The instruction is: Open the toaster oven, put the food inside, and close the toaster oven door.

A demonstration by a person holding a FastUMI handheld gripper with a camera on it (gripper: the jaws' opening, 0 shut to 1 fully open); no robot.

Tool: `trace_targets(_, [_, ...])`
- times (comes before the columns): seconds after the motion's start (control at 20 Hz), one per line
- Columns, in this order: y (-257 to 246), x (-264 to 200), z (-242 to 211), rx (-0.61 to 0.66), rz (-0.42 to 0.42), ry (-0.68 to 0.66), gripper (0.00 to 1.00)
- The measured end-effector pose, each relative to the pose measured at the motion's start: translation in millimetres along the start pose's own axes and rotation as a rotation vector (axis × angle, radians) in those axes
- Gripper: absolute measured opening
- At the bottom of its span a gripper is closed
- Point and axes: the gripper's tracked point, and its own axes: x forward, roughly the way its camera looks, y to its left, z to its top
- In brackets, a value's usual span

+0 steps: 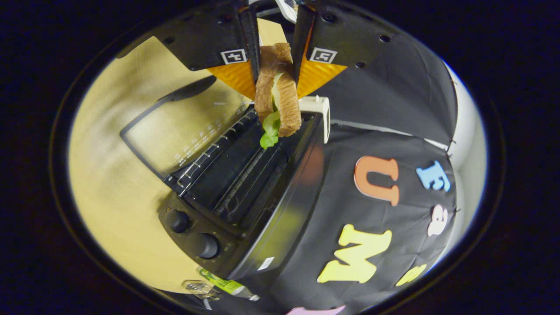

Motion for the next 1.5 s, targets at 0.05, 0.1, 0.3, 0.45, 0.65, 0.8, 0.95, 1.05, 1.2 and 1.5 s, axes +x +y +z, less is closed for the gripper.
trace_targets(0.05, [-4, 7, 10, 0.031, 0.016, -0.031, 0.39])
trace_targets(0.1, [-5, 13, 22, 0.054, 0.038, -0.063, 0.39])
trace_targets(0.3, [-13, 36, 63, 0.086, 0.074, -0.179, 0.39])
trace_targets(0.45, [-22, 54, 84, 0.101, 0.092, -0.256, 0.4])
trace_targets(0.65, [-19, 76, 100, 0.092, 0.115, -0.31, 0.43])
trace_targets(0.8, [-24, 94, 103, 0.052, 0.077, -0.314, 0.49])
trace_targets(0.95, [-29, 97, 91, 0.025, -0.018, -0.278, 0.6])
trace_targets(1.05, [-28, 95, 69, -0.062, -0.078, -0.184, 0.63])
trace_targets(1.2, [-31, 92, 57, -0.172, -0.16, -0.091, 0.78])
trace_targets(1.5, [-33, 60, 39, -0.233, -0.225, -0.053, 0.91])
